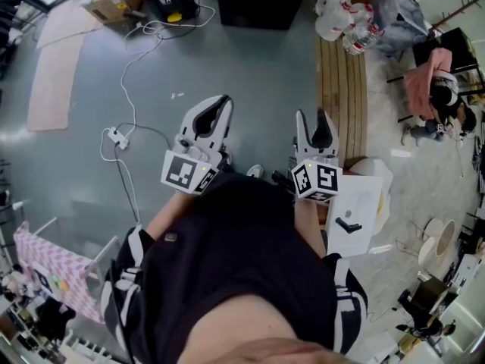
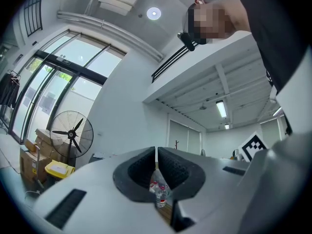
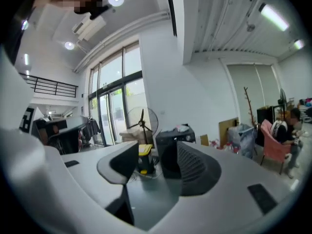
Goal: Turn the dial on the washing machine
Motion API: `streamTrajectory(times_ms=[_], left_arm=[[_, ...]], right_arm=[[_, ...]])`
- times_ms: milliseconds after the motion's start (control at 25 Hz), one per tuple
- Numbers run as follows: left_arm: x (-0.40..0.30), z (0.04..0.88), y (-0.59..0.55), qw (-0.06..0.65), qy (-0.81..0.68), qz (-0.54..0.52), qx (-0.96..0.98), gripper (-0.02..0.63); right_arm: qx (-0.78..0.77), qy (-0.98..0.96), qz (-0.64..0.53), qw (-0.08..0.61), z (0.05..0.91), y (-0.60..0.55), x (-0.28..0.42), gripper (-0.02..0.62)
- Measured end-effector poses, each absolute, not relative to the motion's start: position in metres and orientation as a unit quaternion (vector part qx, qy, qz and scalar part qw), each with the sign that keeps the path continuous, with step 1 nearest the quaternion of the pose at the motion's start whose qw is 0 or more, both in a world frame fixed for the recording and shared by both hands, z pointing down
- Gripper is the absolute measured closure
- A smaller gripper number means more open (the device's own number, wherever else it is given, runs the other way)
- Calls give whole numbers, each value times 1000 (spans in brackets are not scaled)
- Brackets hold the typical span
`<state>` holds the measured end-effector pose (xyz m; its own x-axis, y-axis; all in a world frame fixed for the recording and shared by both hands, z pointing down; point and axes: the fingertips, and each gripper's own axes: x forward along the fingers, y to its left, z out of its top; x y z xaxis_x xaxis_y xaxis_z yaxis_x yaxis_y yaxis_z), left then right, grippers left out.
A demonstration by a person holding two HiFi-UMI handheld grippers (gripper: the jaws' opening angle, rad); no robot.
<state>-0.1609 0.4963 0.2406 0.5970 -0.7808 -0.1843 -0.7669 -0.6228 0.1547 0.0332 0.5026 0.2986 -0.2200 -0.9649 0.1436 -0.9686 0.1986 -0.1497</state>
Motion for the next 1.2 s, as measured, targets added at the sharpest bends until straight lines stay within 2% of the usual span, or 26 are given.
streamTrajectory(times_ms=[40,640,880,1200], left_arm=[[-162,241,495,31,-433,-117,893,571],[-225,282,407,54,-419,-107,900,571],[-198,306,328,71,-414,-100,902,571],[-108,296,138,50,-421,-95,901,571]], right_arm=[[621,-774,123,20,310,498,31,342],[635,-754,165,11,347,407,-24,342],[635,-754,166,14,362,324,-2,342],[618,-770,157,9,364,119,77,342]])
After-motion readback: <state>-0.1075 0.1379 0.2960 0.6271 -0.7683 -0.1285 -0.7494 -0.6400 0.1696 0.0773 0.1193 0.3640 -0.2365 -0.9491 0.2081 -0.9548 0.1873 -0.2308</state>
